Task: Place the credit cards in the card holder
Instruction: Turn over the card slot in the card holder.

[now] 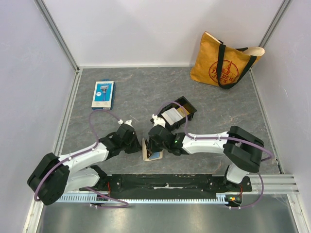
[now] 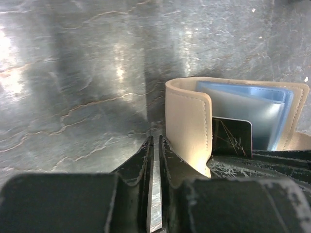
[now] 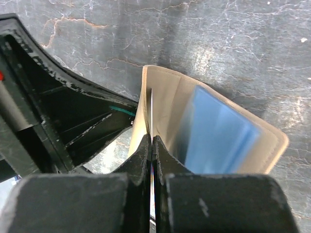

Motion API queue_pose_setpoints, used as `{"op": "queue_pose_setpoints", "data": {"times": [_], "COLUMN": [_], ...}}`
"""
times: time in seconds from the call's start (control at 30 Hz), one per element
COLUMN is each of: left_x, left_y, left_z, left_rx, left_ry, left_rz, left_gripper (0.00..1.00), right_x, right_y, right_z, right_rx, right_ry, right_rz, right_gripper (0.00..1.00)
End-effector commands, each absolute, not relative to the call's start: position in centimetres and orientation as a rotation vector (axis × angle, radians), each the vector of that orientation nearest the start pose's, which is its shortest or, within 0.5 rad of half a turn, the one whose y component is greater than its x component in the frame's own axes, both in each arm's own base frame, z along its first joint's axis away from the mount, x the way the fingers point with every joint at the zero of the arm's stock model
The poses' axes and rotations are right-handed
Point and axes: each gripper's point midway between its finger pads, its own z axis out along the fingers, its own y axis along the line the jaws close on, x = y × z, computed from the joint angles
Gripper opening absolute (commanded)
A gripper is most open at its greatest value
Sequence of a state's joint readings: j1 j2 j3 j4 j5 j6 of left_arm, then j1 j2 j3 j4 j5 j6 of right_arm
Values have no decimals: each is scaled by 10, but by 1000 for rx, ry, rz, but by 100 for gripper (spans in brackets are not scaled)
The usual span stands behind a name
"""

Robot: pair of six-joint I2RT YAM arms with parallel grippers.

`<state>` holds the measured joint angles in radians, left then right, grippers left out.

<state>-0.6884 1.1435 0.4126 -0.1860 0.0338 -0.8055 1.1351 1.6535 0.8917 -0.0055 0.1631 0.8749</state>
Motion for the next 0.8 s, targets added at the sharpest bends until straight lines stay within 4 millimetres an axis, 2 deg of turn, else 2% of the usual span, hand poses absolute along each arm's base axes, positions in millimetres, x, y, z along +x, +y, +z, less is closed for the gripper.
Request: {"op": "queue_pose_setpoints", "data": {"times": [0.0,0.1,0.27,0.4,0.5,0.67,0.77], "left_x": [179,181,183,181,178,172,172], "left_y": [-183,-174,-179,-195,-199,-191,-179], "left_z": [27,36,64,72,68,58,61], "left_rx": [-275,-313,-316,-266,-256,-250,-256], "left_ry": [2583,2535,2415,2385,2415,2471,2449], "left_rz": [-629,-614,-738,-867,-881,-817,-752], "left_gripper": [21,36,56,60,59,56,57], "right_x": [172,172,172,168,169,173,176], "right_y": [376,375,379,386,385,374,368], "right_z": [32,28,31,39,38,31,32], "right_rx": [-304,-309,-319,-334,-323,-273,-248], "right_ry": [2544,2552,2542,2512,2513,2537,2533], "right_rz": [634,619,643,739,736,705,696], "right_gripper": [0,0,0,0,0,0,0]}}
